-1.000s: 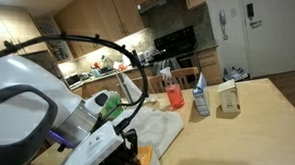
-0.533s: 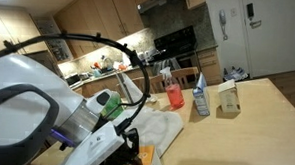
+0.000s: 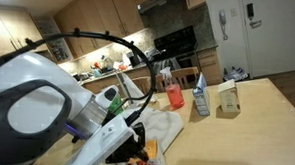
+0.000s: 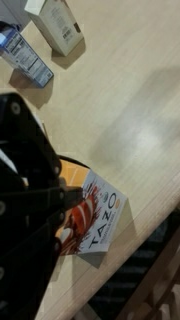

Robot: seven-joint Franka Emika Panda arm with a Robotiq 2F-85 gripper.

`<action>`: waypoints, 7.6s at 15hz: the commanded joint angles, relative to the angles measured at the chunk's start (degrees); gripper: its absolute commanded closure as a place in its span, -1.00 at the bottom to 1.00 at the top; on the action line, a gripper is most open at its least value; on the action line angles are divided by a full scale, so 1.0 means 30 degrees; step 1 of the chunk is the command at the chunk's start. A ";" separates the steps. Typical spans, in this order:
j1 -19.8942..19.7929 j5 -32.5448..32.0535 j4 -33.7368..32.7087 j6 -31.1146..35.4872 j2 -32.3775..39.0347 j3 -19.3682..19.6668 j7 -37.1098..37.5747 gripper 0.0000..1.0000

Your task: Move the blue box forward then move the beige box forward then move the white box forward then move the white bag to the right and put it upright

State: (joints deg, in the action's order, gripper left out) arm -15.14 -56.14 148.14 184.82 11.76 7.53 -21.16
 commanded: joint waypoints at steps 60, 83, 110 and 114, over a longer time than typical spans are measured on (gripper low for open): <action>0.2741 -0.2227 -0.0292 0.1472 0.2189 -0.0783 -0.0800 1.00; 0.2741 -0.2438 -0.3940 0.2109 0.4532 0.1762 -0.0302 1.00; 1.1331 -0.3075 -0.1263 0.3318 0.3733 0.9902 -0.1131 1.00; 1.3511 -0.3186 -0.0335 0.3560 0.4120 1.2875 -0.1733 1.00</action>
State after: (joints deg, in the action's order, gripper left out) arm 21.16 -64.91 144.13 193.92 25.08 40.11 -23.74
